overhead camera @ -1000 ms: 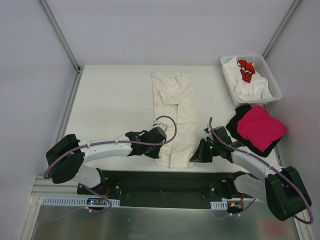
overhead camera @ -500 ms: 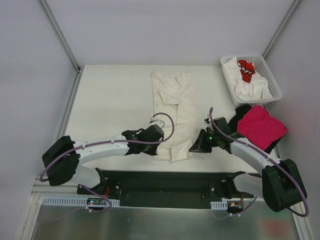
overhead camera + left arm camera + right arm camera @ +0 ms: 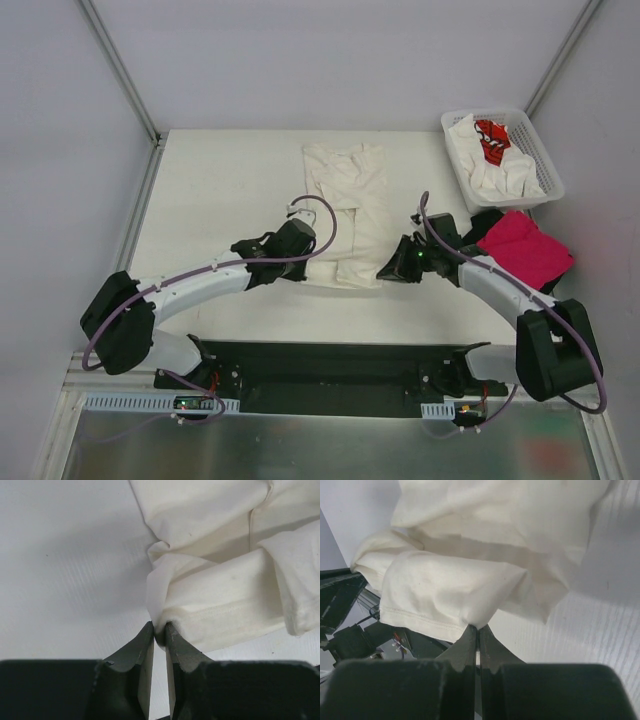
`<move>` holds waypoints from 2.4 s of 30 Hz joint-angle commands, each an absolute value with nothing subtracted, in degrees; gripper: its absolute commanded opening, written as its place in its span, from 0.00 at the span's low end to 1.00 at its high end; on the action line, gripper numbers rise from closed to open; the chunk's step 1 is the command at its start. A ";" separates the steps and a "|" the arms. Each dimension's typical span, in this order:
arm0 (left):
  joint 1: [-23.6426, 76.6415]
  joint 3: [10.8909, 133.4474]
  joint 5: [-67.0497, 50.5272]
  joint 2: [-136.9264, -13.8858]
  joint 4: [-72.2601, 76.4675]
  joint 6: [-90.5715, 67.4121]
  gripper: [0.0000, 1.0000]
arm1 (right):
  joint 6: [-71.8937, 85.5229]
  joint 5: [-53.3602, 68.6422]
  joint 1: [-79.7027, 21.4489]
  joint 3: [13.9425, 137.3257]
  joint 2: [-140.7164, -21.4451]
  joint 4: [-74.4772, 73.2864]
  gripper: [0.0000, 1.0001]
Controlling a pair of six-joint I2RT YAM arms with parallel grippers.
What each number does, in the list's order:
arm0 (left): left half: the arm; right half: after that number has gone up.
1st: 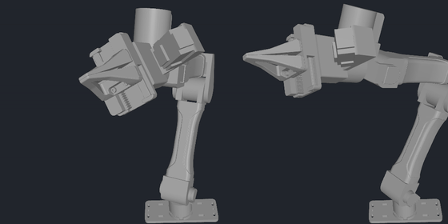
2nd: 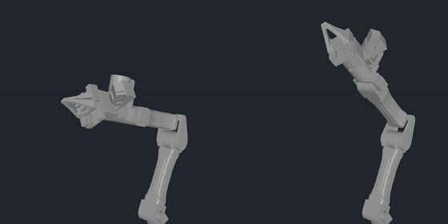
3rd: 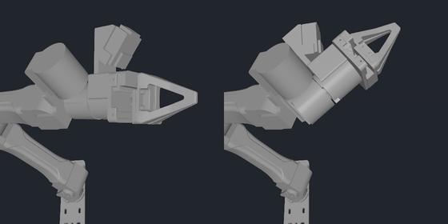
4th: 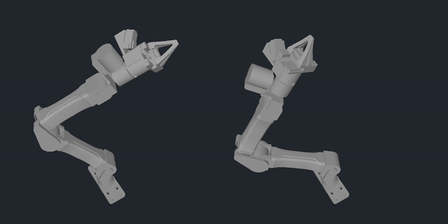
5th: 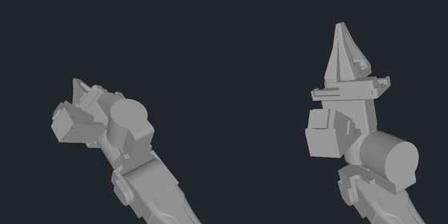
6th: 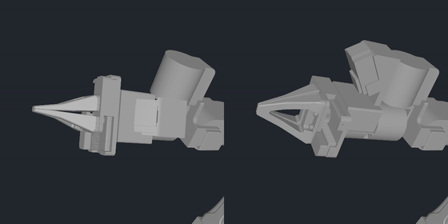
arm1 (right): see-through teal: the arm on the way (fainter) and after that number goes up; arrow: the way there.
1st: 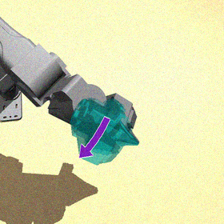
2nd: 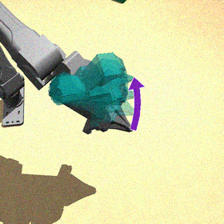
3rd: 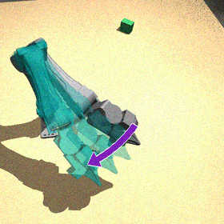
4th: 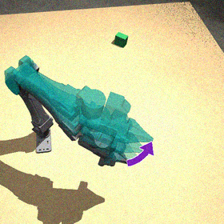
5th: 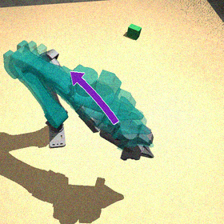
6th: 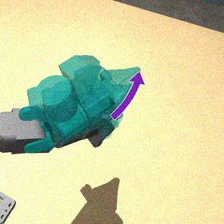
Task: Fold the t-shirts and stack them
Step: Grab the bottom of the folded rectangular tshirt with both arms, then fold the folded rectangular tshirt in 1/3 of the way
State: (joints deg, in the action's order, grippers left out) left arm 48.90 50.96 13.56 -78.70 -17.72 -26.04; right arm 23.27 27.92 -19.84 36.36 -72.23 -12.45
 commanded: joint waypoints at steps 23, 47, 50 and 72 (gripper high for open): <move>37.28 58.44 13.10 -88.33 -11.69 -18.37 0.12 | 25.22 27.51 -13.27 54.40 -91.14 -2.46 0.01; 33.49 66.44 9.67 -100.37 -9.93 -17.40 0.11 | 26.46 29.00 -9.49 62.84 -99.40 -0.79 0.01; 33.14 67.41 9.84 -100.63 -9.67 -17.40 0.11 | 26.63 29.35 -9.14 64.95 -101.33 -0.88 0.01; 32.61 71.80 8.17 -99.93 -10.02 -15.91 0.11 | 29.36 32.43 -8.53 74.18 -111.27 -1.23 0.33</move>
State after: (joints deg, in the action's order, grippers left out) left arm 33.26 68.99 9.06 -102.04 -9.91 -18.13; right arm 28.47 31.38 -8.91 73.19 -112.55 -2.70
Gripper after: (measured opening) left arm 0.106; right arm 0.289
